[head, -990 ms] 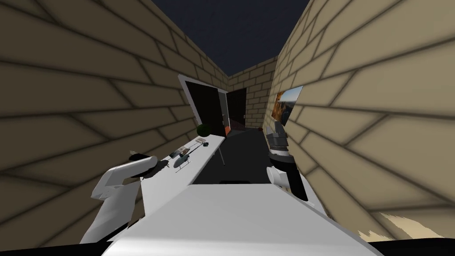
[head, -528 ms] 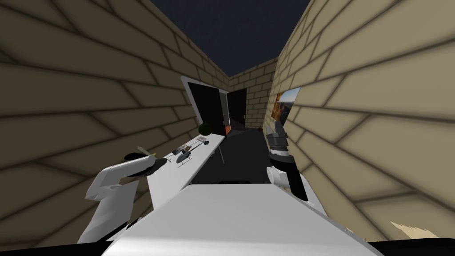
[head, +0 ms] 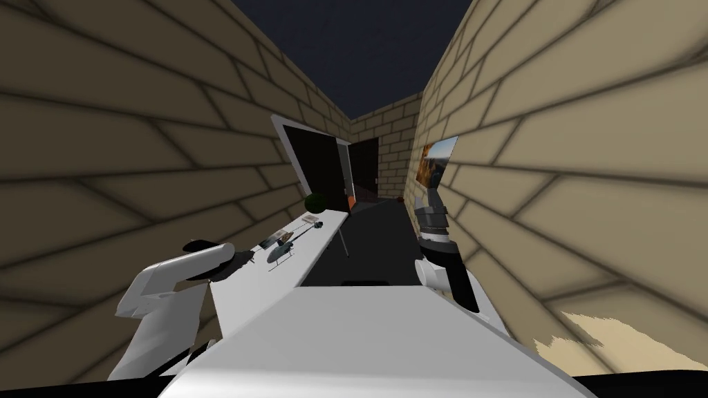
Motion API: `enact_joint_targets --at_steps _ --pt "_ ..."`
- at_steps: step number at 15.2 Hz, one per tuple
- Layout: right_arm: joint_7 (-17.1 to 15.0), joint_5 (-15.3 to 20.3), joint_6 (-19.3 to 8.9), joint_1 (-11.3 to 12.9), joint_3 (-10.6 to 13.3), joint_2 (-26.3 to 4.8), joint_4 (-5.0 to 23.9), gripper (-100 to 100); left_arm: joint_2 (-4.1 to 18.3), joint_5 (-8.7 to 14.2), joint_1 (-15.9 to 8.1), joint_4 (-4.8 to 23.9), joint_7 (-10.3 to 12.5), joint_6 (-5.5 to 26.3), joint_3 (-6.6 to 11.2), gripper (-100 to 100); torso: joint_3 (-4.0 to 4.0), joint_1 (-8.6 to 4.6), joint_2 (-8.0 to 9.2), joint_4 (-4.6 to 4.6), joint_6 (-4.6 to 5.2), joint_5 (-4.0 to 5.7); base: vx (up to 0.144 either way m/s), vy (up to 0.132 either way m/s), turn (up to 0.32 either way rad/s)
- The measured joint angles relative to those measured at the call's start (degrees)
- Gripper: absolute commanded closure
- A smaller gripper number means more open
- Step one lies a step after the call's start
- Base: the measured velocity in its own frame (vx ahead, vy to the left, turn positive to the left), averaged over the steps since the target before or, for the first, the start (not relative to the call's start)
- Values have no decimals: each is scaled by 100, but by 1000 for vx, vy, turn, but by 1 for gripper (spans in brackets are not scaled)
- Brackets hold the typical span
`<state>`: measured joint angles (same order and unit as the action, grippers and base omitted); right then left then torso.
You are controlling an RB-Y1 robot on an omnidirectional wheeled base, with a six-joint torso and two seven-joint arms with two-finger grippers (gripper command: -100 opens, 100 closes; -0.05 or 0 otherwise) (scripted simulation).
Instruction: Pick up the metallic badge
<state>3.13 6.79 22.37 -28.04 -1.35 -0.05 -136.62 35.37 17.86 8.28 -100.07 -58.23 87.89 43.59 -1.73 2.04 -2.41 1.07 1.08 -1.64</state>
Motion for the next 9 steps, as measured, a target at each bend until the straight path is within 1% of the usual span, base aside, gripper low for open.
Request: enact_joint_targets --at_steps 1,2,4,5,6,7,9 --pt "0 0 0 0 0 0 0 0 35 21 9 17 -16 53 74 -100 1 -1 2 -1 0 0 -28 38 -45" --pt "0 0 0 0 0 0 0 0 43 25 11 21 -22 72 92 -100 0 -8 -1 0 -1 1 -70 -18 78" --pt "0 0 0 0 1 1 0 0 116 67 -59 -129 -17 96 211 -100 13 -46 24 -5 -5 10 -166 -72 116" --pt "0 0 0 1 1 2 0 0 114 64 -83 -238 2 94 255 -100 24 -61 43 -9 -5 13 -119 -56 40" --pt "0 0 0 1 1 2 0 0 110 62 -87 -266 12 91 265 100 23 -60 38 -10 -3 14 13 -9 -87" --pt "0 0 0 0 1 1 0 0 79 58 -42 -234 7 87 241 100 8 -47 10 -4 1 10 92 35 -128" --pt "0 0 0 -2 0 0 0 0 75 50 -14 -42 -26 63 163 100 -26 -12 -48 9 2 2 113 58 -66"
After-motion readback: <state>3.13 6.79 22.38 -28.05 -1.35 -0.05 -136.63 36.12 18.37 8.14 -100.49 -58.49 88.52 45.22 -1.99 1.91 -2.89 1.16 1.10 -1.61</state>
